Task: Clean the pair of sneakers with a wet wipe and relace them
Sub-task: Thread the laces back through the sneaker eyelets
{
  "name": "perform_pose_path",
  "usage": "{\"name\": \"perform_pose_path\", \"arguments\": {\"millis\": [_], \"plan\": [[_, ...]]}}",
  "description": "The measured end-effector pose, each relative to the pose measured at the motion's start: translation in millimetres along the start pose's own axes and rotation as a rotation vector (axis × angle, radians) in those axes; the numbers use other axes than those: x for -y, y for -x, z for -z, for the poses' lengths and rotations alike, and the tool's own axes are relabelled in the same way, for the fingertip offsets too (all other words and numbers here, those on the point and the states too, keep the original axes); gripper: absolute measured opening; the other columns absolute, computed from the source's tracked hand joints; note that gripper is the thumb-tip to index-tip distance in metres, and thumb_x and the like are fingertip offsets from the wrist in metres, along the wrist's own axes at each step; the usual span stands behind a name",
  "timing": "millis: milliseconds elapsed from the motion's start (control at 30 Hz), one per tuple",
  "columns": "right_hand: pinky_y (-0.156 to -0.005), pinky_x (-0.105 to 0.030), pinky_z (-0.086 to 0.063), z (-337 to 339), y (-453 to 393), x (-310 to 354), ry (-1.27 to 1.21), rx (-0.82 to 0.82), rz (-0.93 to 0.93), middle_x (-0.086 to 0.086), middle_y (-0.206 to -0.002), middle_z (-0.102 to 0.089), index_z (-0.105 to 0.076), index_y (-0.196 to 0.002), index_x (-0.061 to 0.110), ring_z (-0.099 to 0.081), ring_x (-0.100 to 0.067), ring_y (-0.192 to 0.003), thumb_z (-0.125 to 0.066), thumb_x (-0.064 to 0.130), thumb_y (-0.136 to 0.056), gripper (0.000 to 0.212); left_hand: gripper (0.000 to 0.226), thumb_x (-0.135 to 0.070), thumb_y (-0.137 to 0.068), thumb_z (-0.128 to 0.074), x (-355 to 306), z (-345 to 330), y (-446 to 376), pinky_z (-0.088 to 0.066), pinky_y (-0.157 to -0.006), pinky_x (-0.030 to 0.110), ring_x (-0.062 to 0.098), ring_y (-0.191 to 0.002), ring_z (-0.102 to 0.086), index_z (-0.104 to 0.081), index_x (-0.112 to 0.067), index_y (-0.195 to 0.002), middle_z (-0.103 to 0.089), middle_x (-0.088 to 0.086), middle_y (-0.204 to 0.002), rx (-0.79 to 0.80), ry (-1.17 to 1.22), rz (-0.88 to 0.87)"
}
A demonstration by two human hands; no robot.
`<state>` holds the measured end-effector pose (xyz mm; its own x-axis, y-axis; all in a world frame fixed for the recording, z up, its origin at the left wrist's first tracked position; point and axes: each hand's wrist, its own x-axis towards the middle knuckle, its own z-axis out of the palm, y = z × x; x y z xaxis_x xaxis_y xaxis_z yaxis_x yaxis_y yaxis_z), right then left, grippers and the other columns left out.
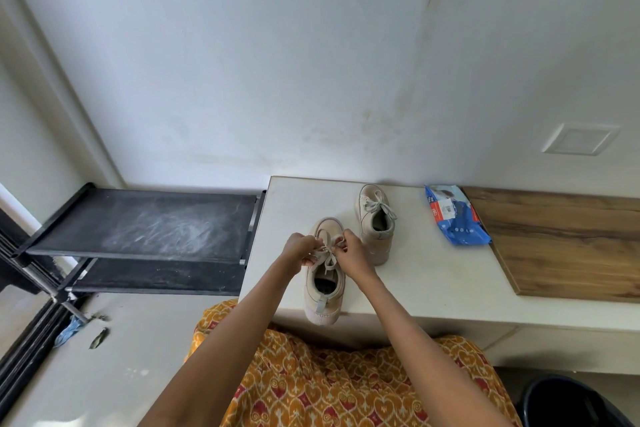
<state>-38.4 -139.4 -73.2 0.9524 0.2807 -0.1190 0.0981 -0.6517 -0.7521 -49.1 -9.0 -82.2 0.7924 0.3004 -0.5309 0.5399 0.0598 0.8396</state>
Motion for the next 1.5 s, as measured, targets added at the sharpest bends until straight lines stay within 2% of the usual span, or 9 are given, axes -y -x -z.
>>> {"name": "perform_pose_path", "arguments": {"millis": [267,367,467,633,900,1033,1167,1300,1500], "plan": [[-0.078,-0.034,-0.045,2,5,0,-0.03,-0.001,0.005,-0.011,-0.101,-0.066,-0.051,-0.093,0.013,-0.061,-0.028,-0.096,-0.059,0.016,-0.09,0.009,0.024,-0.023,-0.089,-0.063,-1,11,8,-0.048,-0.045,0.019,0.013,-0.047,-0.055,-0.064,-0.003,-0.076,-0.063,0.008,-0.067,0.101,-0.069,-0.119],[-0.072,-0.03,-0.042,3,11,-5,-0.086,-0.006,-0.021,-0.006,-0.098,-0.065,-0.054,-0.099,0.009,-0.061,-0.023,-0.093,-0.056,0.031,-0.092,0.023,0.027,-0.029,-0.083,-0.07,-5,21,13,-0.053,-0.052,0.019,0.011,-0.052,-0.061,-0.067,-0.002,-0.083,-0.068,0.007,-0.07,0.182,-0.161,-0.14],[-0.07,-0.039,-0.048,7,15,-12,-0.089,0.043,-0.063,-0.002,-0.075,-0.06,-0.054,-0.076,0.016,-0.059,-0.02,-0.074,-0.057,0.052,-0.086,0.037,0.023,-0.02,-0.08,-0.074,0,24,11,-0.056,-0.057,0.02,0.011,-0.053,-0.063,-0.068,0.001,-0.089,-0.067,0.011,-0.072,0.191,-0.178,-0.154],[-0.075,-0.036,-0.052,18,17,-10,-0.053,0.155,-0.055,0.006,-0.067,-0.06,-0.055,-0.063,0.025,-0.061,-0.015,-0.072,-0.073,0.03,-0.079,0.024,0.018,-0.018,-0.079,-0.074,8,19,12,-0.055,-0.057,0.021,0.012,-0.055,-0.061,-0.065,-0.002,-0.082,-0.064,0.008,-0.069,0.136,-0.129,-0.163],[-0.081,-0.037,-0.057,31,15,-6,-0.216,0.204,-0.15,-0.014,-0.085,-0.065,-0.06,-0.074,0.007,-0.065,-0.021,-0.08,-0.07,0.012,-0.083,0.014,0.014,-0.004,-0.084,-0.066,3,19,16,-0.055,-0.057,0.026,0.014,-0.049,-0.06,-0.058,-0.005,-0.072,-0.061,0.011,-0.067,0.138,-0.098,-0.123],[-0.076,-0.035,-0.056,30,21,-8,-0.152,0.202,-0.156,-0.012,-0.088,-0.066,-0.058,-0.087,0.008,-0.063,-0.019,-0.075,-0.064,0.027,-0.088,0.019,0.013,-0.01,-0.084,-0.067,5,19,20,-0.052,-0.05,0.024,0.015,-0.05,-0.059,-0.059,-0.005,-0.075,-0.062,0.008,-0.07,0.099,-0.15,-0.154],[-0.055,-0.026,-0.052,28,34,-10,-0.116,0.287,-0.197,-0.002,-0.098,-0.063,-0.052,-0.108,0.015,-0.067,-0.019,-0.067,-0.063,0.053,-0.081,0.048,0.024,-0.029,-0.093,-0.052,13,12,23,-0.054,-0.05,0.03,0.02,-0.061,-0.061,-0.061,-0.007,-0.096,-0.065,0.006,-0.087,0.016,-0.284,-0.174],[-0.064,-0.036,-0.058,14,29,-13,0.011,0.168,-0.157,-0.006,-0.098,-0.067,-0.052,-0.105,0.013,-0.069,-0.025,-0.068,-0.071,0.027,-0.077,0.036,0.036,-0.037,-0.098,-0.033,14,4,22,-0.055,-0.078,0.048,0.03,-0.083,-0.064,-0.058,-0.012,-0.101,-0.065,0.008,-0.096,-0.124,-0.321,-0.205],[-0.072,-0.038,-0.055,2,-6,-2,0.106,-0.081,-0.062,-0.01,-0.098,-0.069,-0.06,-0.107,0.009,-0.066,-0.028,-0.086,-0.062,0.015,-0.081,0.026,0.031,-0.036,-0.099,-0.038,13,5,18,-0.05,-0.077,0.035,0.021,-0.081,-0.061,-0.049,-0.01,-0.113,-0.064,0.009,-0.099,-0.183,0.105,-0.265]]}}
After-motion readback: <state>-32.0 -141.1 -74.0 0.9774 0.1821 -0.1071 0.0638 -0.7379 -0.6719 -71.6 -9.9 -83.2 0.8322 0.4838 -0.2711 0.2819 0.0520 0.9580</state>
